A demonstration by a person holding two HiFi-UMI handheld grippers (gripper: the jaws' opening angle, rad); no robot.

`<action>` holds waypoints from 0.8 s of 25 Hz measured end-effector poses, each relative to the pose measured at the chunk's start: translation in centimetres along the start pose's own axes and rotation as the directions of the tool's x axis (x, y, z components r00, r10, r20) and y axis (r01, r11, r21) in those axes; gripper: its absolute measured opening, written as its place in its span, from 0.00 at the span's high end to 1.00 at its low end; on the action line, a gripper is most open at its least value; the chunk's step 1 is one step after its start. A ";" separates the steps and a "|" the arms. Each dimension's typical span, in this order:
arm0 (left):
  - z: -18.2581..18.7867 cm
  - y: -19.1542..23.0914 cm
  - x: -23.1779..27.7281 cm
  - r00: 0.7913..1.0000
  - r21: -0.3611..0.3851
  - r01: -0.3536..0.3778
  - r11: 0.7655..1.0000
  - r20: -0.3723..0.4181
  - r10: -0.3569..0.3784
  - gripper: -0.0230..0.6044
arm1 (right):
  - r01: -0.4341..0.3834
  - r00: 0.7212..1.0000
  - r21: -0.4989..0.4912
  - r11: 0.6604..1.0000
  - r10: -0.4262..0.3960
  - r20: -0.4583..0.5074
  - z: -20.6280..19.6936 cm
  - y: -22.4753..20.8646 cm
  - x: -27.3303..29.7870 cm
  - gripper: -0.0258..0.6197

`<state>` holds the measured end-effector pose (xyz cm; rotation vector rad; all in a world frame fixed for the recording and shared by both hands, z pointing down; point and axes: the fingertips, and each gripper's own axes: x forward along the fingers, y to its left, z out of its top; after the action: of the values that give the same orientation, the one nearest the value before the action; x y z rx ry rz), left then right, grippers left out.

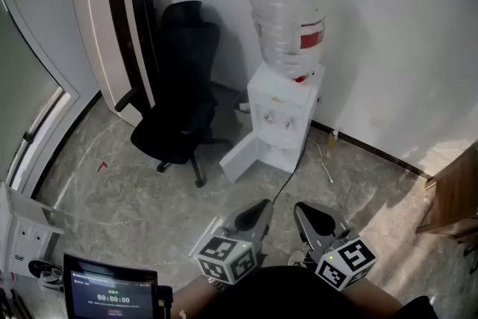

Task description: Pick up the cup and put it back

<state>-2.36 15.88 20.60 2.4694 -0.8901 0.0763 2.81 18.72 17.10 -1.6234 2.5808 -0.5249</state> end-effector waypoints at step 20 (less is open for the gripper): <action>0.1 -0.1 -0.1 1.000 -0.004 -0.004 1.000 -0.006 0.004 0.96 | 0.026 1.000 0.015 1.000 -0.026 0.000 0.1 -0.3 -0.2 0.95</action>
<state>-2.40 15.91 20.43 2.4625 -0.8921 0.0827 3.21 18.71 17.07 -1.6541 2.5532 -0.5441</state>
